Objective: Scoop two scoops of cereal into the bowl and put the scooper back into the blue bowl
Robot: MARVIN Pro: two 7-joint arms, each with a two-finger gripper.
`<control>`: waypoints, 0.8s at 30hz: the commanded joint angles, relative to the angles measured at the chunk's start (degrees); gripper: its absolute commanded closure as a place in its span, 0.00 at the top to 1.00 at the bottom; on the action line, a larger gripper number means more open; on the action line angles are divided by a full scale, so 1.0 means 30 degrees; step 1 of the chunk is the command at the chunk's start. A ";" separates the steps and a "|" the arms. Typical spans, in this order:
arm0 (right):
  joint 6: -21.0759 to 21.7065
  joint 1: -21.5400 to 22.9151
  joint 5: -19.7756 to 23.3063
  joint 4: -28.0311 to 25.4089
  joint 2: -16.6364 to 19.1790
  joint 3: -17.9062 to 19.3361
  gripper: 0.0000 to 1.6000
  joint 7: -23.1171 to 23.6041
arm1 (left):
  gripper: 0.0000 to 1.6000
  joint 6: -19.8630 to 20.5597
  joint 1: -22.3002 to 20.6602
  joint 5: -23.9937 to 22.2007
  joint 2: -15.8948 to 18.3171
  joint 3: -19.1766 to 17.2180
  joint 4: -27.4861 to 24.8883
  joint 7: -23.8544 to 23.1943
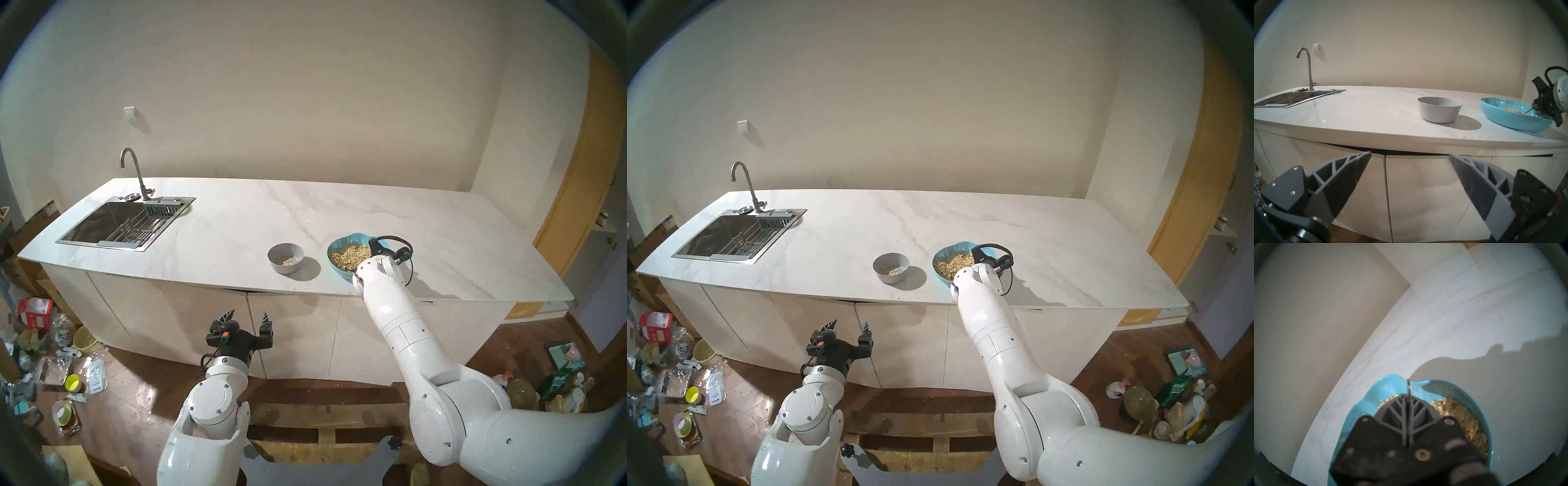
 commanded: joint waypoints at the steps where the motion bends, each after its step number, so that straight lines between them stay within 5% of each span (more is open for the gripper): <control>1: -0.0364 0.0514 -0.0165 -0.0559 -0.0365 -0.0291 0.00 0.0269 | 1.00 -0.0115 -0.0100 -0.0029 0.0006 0.0049 -0.0491 -0.0075; 17: 0.1071 0.0039 -0.0778 -0.3373 0.0680 -0.1302 0.00 -0.0200 | 1.00 -0.0116 -0.0102 -0.0029 0.0006 0.0049 -0.0489 -0.0074; 24: 0.0839 0.1349 -0.0758 -0.1081 0.1022 -0.1363 0.00 0.0606 | 1.00 -0.0113 -0.0097 -0.0031 0.0007 0.0049 -0.0496 -0.0077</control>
